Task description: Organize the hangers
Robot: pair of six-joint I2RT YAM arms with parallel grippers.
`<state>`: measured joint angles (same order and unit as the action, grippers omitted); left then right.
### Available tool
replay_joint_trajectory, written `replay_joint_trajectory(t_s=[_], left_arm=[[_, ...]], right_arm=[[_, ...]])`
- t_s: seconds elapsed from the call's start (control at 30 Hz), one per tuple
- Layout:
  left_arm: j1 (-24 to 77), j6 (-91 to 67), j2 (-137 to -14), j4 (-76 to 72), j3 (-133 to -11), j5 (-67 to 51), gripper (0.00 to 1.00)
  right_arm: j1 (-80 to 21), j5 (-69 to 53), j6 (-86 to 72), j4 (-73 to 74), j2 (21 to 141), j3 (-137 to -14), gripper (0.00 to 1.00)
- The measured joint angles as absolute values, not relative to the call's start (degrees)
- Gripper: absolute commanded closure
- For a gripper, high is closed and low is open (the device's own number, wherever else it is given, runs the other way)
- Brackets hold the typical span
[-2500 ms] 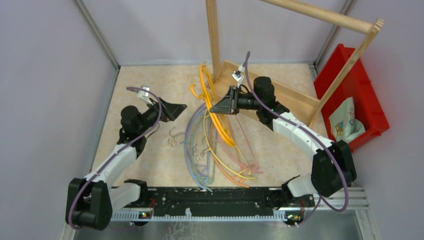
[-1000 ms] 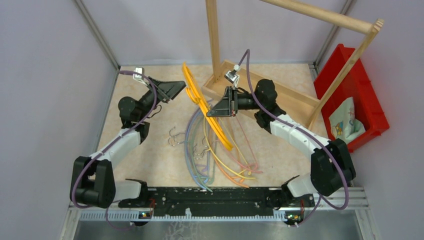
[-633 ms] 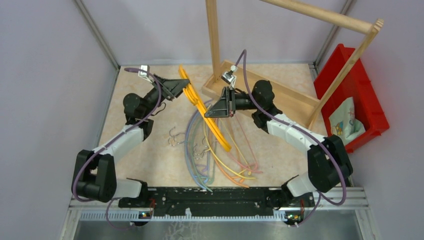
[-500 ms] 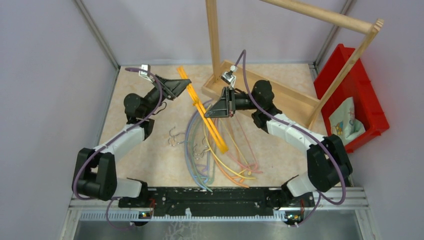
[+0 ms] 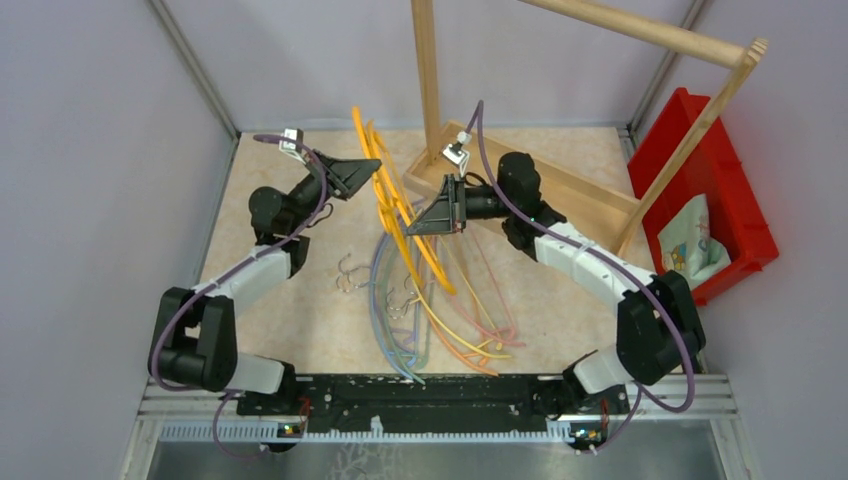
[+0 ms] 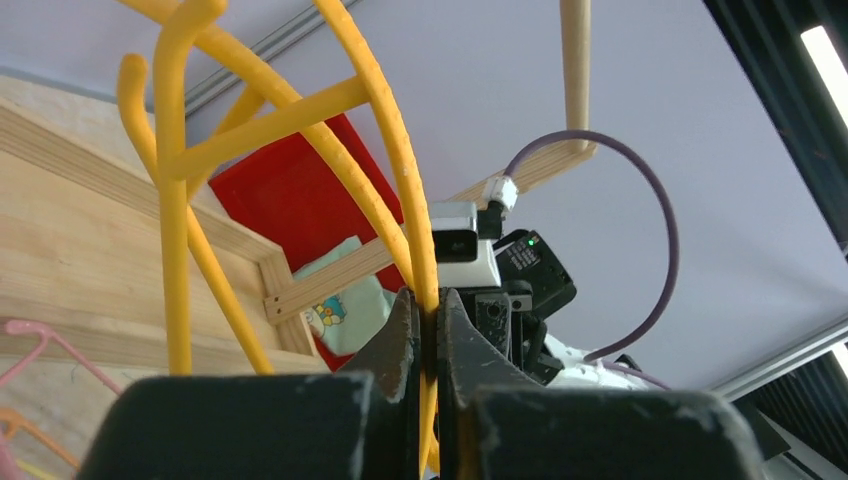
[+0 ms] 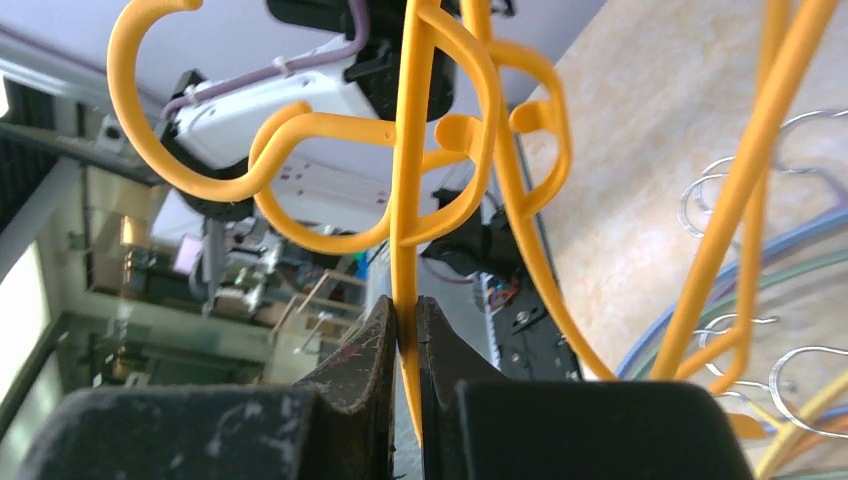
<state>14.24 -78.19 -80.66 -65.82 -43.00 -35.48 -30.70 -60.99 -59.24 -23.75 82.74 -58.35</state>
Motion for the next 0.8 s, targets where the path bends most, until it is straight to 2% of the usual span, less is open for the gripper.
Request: replay_joint_trajectory(t_s=[0.13,0.3,0.4,0.63,0.8], left_arm=[[14.02,-76.99,-79.24,-63.31,-41.82,-37.8,1.0],[14.13,-73.87,-76.69,-58.19,-40.38,-42.26,0.9],[13.76,-72.97,-76.38,-56.53,-39.97,-44.18,1.0],[12.38,-68.4,-75.57,-48.25,-39.68,-45.25,1.0],[10.94,-66.08,-75.55,-43.66,-38.37,-45.04,1.0]], right_arm=[[-30.24,-56.9,-51.79,-15.27,82.0,-60.47,1.0],[-29.04,-52.18,-47.88,-9.85,81.58,-61.19,1.0],[-28.84,-50.61,-47.05,-8.27,81.56,-61.17,1.0],[-28.84,-45.12,-42.98,-2.09,78.37,-61.43,1.0],[-28.32,-34.48,-40.01,4.45,72.49,-64.93,1.0]])
